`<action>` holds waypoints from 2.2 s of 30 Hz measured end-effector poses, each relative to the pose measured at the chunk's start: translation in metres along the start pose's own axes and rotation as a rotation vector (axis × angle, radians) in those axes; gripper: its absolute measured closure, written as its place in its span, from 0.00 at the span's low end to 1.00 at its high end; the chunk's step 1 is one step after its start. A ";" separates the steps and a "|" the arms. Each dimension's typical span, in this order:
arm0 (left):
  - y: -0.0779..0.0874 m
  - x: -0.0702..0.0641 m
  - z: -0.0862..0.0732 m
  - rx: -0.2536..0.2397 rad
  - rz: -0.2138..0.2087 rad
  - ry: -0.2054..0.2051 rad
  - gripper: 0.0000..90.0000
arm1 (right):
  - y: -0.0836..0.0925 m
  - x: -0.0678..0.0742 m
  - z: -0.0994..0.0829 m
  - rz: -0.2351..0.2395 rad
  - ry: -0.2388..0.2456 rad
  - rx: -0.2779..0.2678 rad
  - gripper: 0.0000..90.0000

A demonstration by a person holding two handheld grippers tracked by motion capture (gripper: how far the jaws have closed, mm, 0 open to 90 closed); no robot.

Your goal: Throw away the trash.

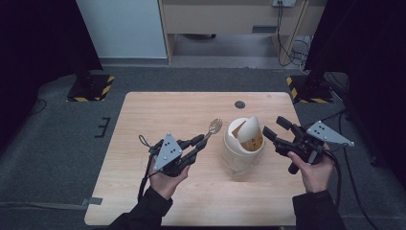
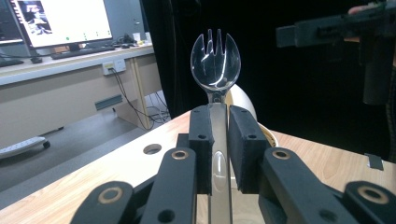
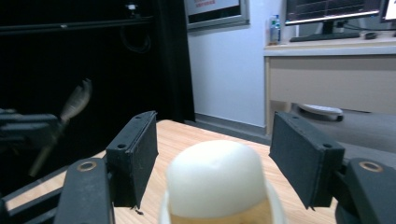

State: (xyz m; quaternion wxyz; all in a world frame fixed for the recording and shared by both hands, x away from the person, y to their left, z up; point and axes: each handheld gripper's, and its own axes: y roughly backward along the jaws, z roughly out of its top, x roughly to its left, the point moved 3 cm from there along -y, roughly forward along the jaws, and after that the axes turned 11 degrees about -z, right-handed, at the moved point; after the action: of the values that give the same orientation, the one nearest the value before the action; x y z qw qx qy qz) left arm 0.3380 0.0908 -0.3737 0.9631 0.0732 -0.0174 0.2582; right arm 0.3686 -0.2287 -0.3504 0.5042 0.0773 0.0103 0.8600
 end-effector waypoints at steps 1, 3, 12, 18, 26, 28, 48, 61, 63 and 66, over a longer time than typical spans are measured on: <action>-0.002 -0.002 0.000 0.000 -0.005 -0.003 0.89 | 0.000 0.002 0.000 0.006 -0.007 -0.001 0.37; -0.004 -0.004 0.000 0.001 -0.010 -0.008 0.89 | -0.002 0.006 0.000 0.026 -0.016 0.000 0.38; -0.029 -0.022 -0.005 0.025 -0.056 -0.029 0.89 | -0.012 0.026 -0.001 0.133 -0.065 0.015 0.42; -0.040 -0.028 -0.005 0.032 -0.068 -0.039 0.89 | -0.016 0.036 -0.007 0.172 -0.076 0.041 0.48; -0.046 -0.035 -0.007 0.038 -0.081 -0.055 0.89 | -0.019 0.044 -0.013 0.225 -0.093 0.083 0.56; -0.046 -0.037 -0.006 0.033 -0.080 -0.065 0.89 | -0.020 0.046 -0.015 0.238 -0.096 0.097 0.58; -0.031 -0.035 -0.010 0.030 -0.097 -0.010 0.85 | -0.015 0.050 -0.013 0.328 -0.151 0.108 0.93; 0.042 0.016 -0.060 0.157 0.063 0.113 0.52 | -0.002 0.033 0.000 0.263 -0.115 0.062 0.93; 0.060 0.029 -0.080 0.218 0.117 0.148 0.44 | 0.002 0.026 0.003 0.244 -0.118 0.046 0.93; 0.075 0.039 -0.101 0.262 0.163 0.197 0.35 | 0.007 0.017 0.004 0.220 -0.121 0.035 0.93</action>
State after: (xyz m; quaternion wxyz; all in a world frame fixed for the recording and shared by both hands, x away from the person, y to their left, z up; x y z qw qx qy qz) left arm 0.3342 0.1895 -0.4605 0.9183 0.1709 0.1048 0.3415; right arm 0.3549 -0.2174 -0.3436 0.4050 0.1386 -0.0136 0.9037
